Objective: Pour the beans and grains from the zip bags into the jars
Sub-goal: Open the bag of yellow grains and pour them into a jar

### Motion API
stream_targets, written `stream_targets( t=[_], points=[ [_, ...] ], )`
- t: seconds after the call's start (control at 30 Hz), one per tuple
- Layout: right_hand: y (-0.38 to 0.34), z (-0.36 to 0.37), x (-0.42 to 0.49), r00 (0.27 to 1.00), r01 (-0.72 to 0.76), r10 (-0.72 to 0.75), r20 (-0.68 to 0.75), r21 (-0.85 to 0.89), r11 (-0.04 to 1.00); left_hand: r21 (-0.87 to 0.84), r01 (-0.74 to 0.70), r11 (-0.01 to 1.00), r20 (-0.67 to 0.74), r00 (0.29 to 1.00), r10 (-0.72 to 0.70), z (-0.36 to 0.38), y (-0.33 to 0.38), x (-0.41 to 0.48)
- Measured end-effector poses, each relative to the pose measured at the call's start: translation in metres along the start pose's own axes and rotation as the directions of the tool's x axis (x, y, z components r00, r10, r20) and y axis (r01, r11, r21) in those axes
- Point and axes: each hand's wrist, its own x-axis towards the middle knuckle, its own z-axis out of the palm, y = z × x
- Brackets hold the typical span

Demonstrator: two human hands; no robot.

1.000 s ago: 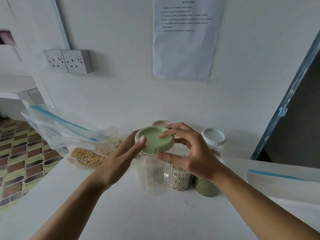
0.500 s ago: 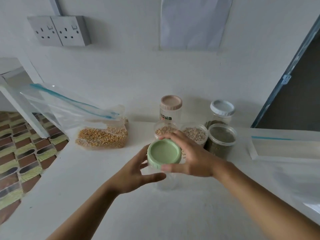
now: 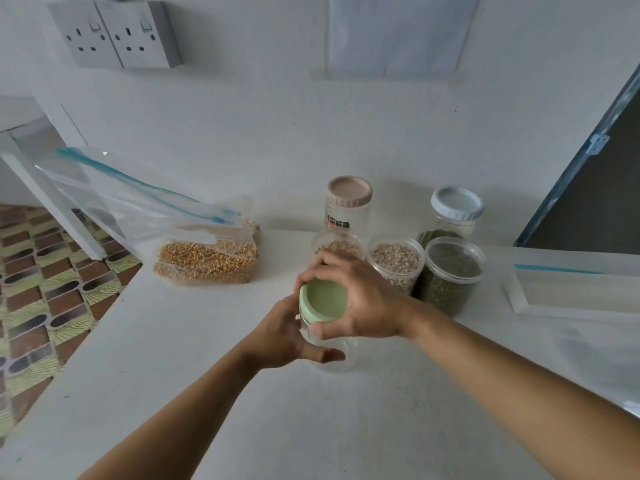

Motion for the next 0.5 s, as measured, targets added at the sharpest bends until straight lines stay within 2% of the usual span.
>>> stream_targets(
  t=[0.1,0.17,0.23,0.3,0.33,0.4,0.47,0.5],
  points=[
    [0.001,-0.012,0.007,0.988,0.037,-0.039,0.151,0.015,0.999,0.005,-0.001,1.0,0.006,1.0,0.001,-0.001,-0.002,0.003],
    [-0.003,-0.018,0.009,0.984,0.019,-0.013,0.175,-0.036,0.999,-0.002,-0.017,1.0,0.007,1.0,0.017,0.001,-0.002,0.004],
    [-0.01,-0.02,0.009,0.985,-0.017,0.049,0.164,-0.195,0.981,-0.003,-0.021,1.0,0.016,1.0,0.021,0.003,-0.003,0.005],
    [-0.019,-0.019,0.007,0.985,-0.034,0.106,0.138,-0.444,0.895,-0.005,0.0,1.0,0.011,1.0,0.0,0.004,-0.005,0.006],
    [-0.024,-0.019,0.006,0.985,-0.03,0.112,0.133,-0.505,0.863,-0.004,-0.001,1.0,0.01,1.0,0.001,0.005,-0.006,0.006],
    [-0.034,-0.025,0.004,0.975,0.028,0.074,0.211,-0.444,0.895,0.008,0.005,1.0,0.013,1.0,-0.005,0.005,-0.006,0.007],
    [-0.042,-0.033,0.002,0.928,0.045,0.054,0.369,-0.253,0.966,0.002,-0.004,1.0,0.023,1.0,0.004,0.005,-0.005,0.007],
    [-0.044,-0.036,0.002,0.92,0.011,0.053,0.388,-0.16,0.987,-0.003,-0.013,1.0,0.025,1.0,0.013,0.006,-0.005,0.008]
  ],
)
